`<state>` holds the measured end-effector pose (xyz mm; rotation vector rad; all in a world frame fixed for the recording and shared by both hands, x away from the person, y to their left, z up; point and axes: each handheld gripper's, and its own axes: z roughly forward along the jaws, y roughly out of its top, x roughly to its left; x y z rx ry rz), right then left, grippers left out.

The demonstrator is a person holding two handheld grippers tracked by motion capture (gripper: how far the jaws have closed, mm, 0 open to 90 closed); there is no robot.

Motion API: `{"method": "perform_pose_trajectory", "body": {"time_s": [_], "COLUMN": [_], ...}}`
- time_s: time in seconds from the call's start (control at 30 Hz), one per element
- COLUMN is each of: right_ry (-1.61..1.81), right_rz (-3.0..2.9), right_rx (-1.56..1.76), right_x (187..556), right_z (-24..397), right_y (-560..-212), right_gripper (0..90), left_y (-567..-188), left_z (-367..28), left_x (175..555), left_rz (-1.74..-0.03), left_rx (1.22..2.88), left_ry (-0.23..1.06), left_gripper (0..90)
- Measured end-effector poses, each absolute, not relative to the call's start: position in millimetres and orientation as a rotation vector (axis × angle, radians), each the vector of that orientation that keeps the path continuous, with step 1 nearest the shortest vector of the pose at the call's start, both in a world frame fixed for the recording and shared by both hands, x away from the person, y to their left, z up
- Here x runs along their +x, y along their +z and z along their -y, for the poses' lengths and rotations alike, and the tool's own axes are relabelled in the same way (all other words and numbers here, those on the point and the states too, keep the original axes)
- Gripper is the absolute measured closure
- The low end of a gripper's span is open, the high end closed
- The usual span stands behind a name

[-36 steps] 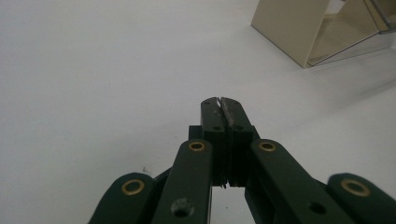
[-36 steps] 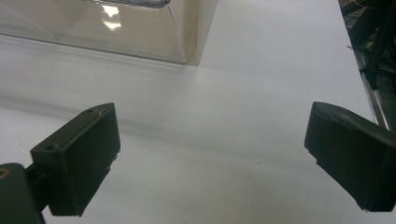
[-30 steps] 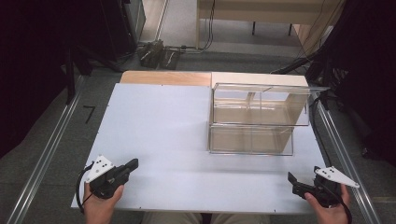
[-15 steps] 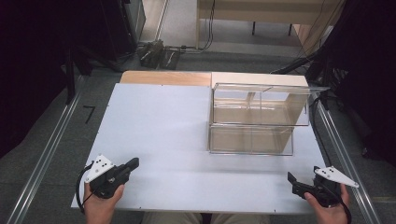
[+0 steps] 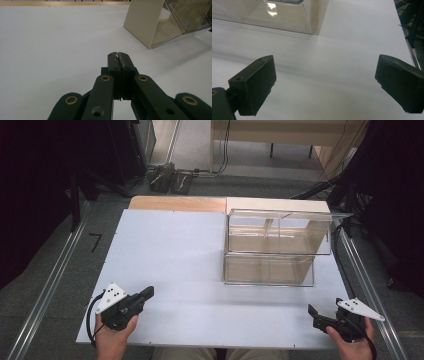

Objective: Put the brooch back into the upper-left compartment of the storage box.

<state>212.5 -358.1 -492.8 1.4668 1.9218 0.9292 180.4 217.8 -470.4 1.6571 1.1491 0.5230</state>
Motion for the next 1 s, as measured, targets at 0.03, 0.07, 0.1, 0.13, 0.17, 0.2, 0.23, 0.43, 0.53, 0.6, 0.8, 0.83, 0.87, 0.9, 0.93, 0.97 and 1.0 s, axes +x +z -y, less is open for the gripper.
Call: {"method": "perform_pose_trajectory", "body": {"time_s": [0.03,0.07,0.1,0.13,0.17,0.2,0.23,0.43,0.53,0.6,0.8,0.83,0.87,0.9,0.93,0.97,1.0], "right_ry": [0.928,0.929,0.929,0.929,0.929,0.929,0.929,0.931,0.933,0.932,0.935,0.935,0.937,0.937,0.938,0.939,0.939], "right_rz": [-1.921,-1.921,-1.921,-1.921,-1.920,-1.921,-1.921,-1.923,-1.922,-1.923,-1.924,-1.923,-1.922,-1.922,-1.924,-1.925,-1.925], "right_rx": [1.467,1.467,1.466,1.467,1.466,1.464,1.463,1.464,1.461,1.462,1.458,1.458,1.461,1.462,1.462,1.461,1.461], "right_x": [212.5,212.5,212.4,212.4,212.4,212.5,212.5,212.4,212.3,212.1,212.0,211.9,211.8,211.7,211.7,211.6,211.6], "right_z": [358.1,358.0,358.0,358.0,357.9,358.0,358.0,358.2,358.4,358.2,358.3,358.4,358.3,358.3,358.5,358.6,358.6], "right_y": [-492.8,-492.7,-492.7,-492.7,-492.6,-492.7,-492.7,-492.6,-492.4,-492.3,-492.1,-492.1,-492.0,-492.0,-491.9,-491.9,-491.9], "right_gripper": [1.9,2.0,1.9,1.9,1.9,1.9,1.9,1.9,1.9,1.9,2.0,1.9,1.9,2.0,2.0,2.0,2.0], "left_y": [-469.9,-469.4,-468.8,-468.3,-467.7,-467.0,-466.5,-463.4,-461.7,-460.3,-456.6,-456.4,-456.0,-455.6,-455.2,-454.9,-454.4], "left_z": [-216.6,-215.8,-214.7,-213.6,-212.4,-211.4,-209.9,-202.2,-197.5,-194.6,-185.8,-184.3,-183.2,-182.2,-181.1,-180.0,-179.3], "left_x": [180.9,181.3,181.7,182.3,182.6,183.1,183.5,186.6,187.8,188.9,192.9,193.5,194.2,194.8,195.4,195.9,196.3], "left_rz": [-1.146,-1.142,-1.137,-1.129,-1.127,-1.122,-1.121,-1.094,-1.083,-1.076,-1.055,-1.052,-1.051,-1.048,-1.046,-1.044,-1.043], "left_rx": [1.654,1.653,1.651,1.649,1.647,1.650,1.645,1.645,1.644,1.642,1.638,1.633,1.633,1.634,1.633,1.630,1.634], "left_ry": [0.520,0.518,0.517,0.515,0.514,0.513,0.509,0.499,0.495,0.495,0.483,0.478,0.479,0.477,0.476,0.475,0.475], "left_gripper": [90.0,90.0,90.0,90.0,90.0,90.0,90.0,90.0,90.0,90.0,90.0,90.0,90.0,90.0,90.0,90.0,90.0]}}
